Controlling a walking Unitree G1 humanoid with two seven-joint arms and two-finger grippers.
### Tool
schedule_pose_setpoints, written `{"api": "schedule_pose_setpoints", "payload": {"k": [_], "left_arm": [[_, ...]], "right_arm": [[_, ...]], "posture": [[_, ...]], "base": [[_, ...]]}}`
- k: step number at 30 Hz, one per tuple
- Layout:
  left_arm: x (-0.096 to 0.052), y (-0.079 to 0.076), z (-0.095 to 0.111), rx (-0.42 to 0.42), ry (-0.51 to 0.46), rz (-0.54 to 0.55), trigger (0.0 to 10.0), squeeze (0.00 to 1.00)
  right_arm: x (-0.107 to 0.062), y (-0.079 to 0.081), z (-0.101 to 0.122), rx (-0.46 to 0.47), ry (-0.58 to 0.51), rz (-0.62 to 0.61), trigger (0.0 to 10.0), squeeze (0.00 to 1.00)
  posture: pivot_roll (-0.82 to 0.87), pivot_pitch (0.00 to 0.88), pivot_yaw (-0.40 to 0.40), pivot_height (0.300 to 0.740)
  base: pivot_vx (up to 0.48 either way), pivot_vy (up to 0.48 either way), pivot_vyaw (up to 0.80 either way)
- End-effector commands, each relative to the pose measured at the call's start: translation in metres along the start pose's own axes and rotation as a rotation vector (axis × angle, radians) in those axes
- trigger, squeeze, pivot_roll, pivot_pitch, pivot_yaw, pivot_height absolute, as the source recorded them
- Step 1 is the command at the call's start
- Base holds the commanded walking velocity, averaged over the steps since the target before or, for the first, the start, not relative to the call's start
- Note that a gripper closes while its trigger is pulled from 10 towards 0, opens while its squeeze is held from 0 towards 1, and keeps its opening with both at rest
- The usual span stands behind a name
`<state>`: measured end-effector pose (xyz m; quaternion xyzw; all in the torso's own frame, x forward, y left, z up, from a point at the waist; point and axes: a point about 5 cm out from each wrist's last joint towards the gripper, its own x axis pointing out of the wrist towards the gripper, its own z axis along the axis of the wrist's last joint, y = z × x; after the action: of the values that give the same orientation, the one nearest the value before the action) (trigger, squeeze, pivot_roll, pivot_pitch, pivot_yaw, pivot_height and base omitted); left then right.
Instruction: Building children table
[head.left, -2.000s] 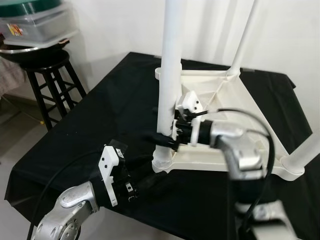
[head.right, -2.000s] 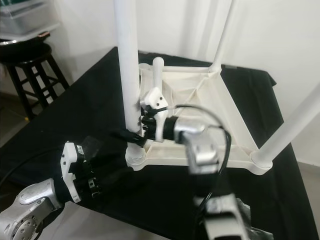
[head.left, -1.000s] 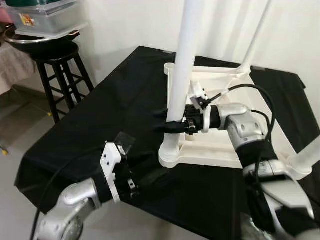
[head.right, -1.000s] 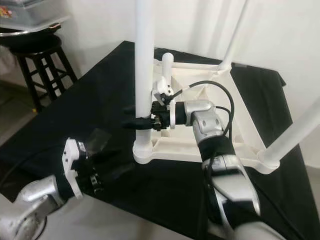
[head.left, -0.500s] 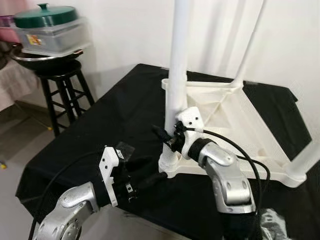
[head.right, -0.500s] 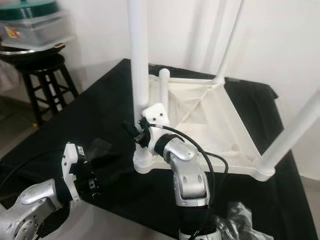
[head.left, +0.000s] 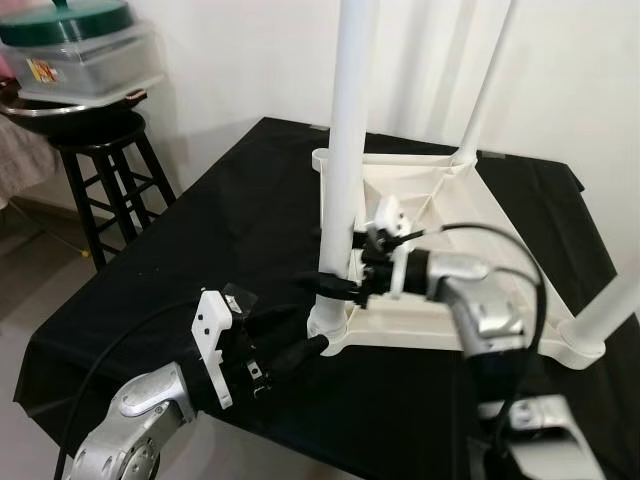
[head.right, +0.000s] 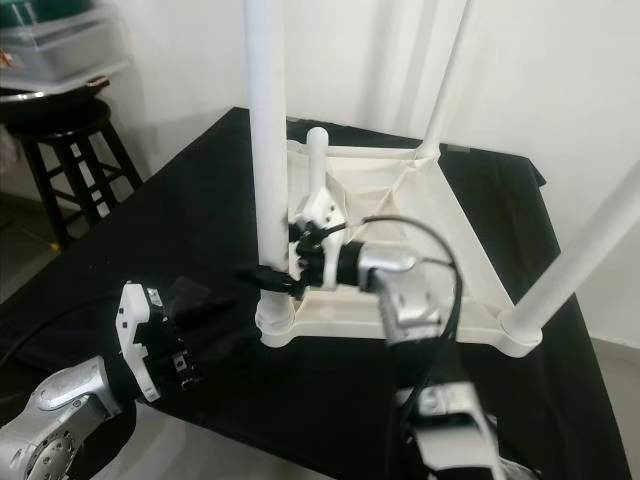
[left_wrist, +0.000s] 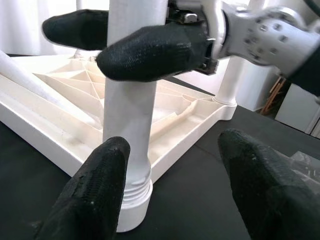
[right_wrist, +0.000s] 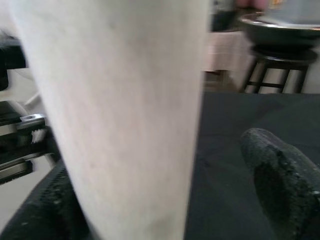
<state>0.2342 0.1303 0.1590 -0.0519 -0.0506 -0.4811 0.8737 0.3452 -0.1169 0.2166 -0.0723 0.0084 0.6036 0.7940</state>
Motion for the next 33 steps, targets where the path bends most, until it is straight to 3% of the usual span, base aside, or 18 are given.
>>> {"api": "schedule_pose_setpoints", "payload": {"k": [1, 2, 7, 8, 17, 20, 24, 26, 27, 28, 29, 30, 31, 32, 33], "left_arm": [[0.001, -0.001, -0.002, -0.002, -0.006, 0.002, 10.0, 0.00], [0.002, -0.002, -0.002, 0.003, -0.007, 0.010, 10.0, 0.00], [0.003, -0.002, -0.002, 0.006, -0.007, 0.013, 10.0, 0.00], [0.003, -0.003, -0.002, 0.006, -0.007, 0.013, 10.0, 0.00], [0.003, -0.004, -0.001, 0.004, -0.005, 0.006, 10.0, 0.00], [0.004, -0.005, 0.000, 0.002, -0.008, 0.002, 10.0, 0.00], [0.003, -0.005, 0.000, 0.001, -0.010, 0.001, 10.0, 0.00], [0.001, -0.004, 0.001, -0.002, -0.013, -0.002, 10.0, 0.00], [0.000, -0.002, 0.002, -0.001, -0.012, -0.005, 10.0, 0.00], [0.000, -0.002, 0.002, -0.001, -0.012, -0.005, 10.0, 0.00], [0.000, -0.002, 0.002, 0.000, -0.010, -0.007, 10.0, 0.00], [0.000, -0.002, 0.002, 0.000, -0.010, -0.007, 10.0, 0.00], [0.000, 0.000, 0.002, 0.001, -0.008, -0.009, 10.0, 0.00], [-0.001, 0.001, 0.002, 0.001, -0.006, -0.009, 10.0, 0.00], [-0.001, 0.001, 0.002, 0.001, -0.006, -0.009, 10.0, 0.00]], "right_arm": [[0.001, -0.003, -0.001, 0.006, 0.019, 0.053, 10.0, 0.03], [0.004, -0.013, 0.002, 0.030, 0.047, 0.095, 10.0, 0.00], [0.006, -0.017, 0.004, 0.053, 0.050, 0.112, 10.0, 0.00], [0.007, -0.020, 0.006, 0.060, 0.043, 0.113, 0.0, 0.00], [-0.002, -0.024, 0.002, 0.057, 0.028, 0.120, 0.0, 0.00], [-0.015, -0.024, -0.003, 0.030, 0.015, 0.081, 0.0, 0.00], [-0.022, -0.022, -0.008, 0.019, 0.017, 0.019, 0.0, 0.00], [-0.021, -0.004, -0.031, 0.059, 0.067, -0.225, 0.0, 0.00], [-0.018, 0.005, -0.049, 0.137, 0.100, -0.628, 0.0, 0.00], [-0.018, 0.005, -0.049, 0.137, 0.100, -0.628, 0.0, 0.00], [-0.025, 0.013, -0.062, 0.204, 0.145, -0.934, 0.0, 0.00], [-0.025, 0.013, -0.062, 0.204, 0.145, -0.934, 0.0, 0.00], [-0.019, 0.033, -0.068, 0.184, 0.190, -0.964, 0.0, 0.00], [-0.012, 0.044, -0.066, 0.136, 0.192, -0.910, 0.0, 0.00], [-0.012, 0.044, -0.066, 0.136, 0.192, -0.910, 0.0, 0.00]], "posture": [[-0.03, 0.043, -0.070, 0.740], [-0.02, 0.041, -0.074, 0.740], [-0.01, 0.043, -0.074, 0.740], [-0.01, 0.045, -0.074, 0.740], [-0.02, 0.055, -0.072, 0.740], [-0.04, 0.067, -0.070, 0.740], [-0.05, 0.073, -0.070, 0.740], [-0.07, 0.076, -0.074, 0.740], [-0.07, 0.082, -0.067, 0.740], [-0.07, 0.082, -0.067, 0.740], [-0.07, 0.085, -0.065, 0.740], [-0.07, 0.085, -0.065, 0.740], [-0.07, 0.084, -0.055, 0.740], [-0.08, 0.075, -0.045, 0.740], [-0.08, 0.075, -0.045, 0.740]], "base": [[0.000, 0.000, 0.00], [0.000, 0.000, 0.00], [0.000, 0.000, 0.00], [0.000, 0.000, 0.00], [0.000, 0.000, 0.00], [0.000, 0.000, 0.00], [0.000, 0.000, 0.00], [0.000, 0.000, 0.00], [0.000, 0.000, 0.00], [0.000, 0.000, 0.00], [0.000, 0.000, 0.00], [0.000, 0.000, 0.00], [0.000, 0.000, 0.00], [0.000, 0.000, 0.00], [0.000, 0.000, 0.00]]}}
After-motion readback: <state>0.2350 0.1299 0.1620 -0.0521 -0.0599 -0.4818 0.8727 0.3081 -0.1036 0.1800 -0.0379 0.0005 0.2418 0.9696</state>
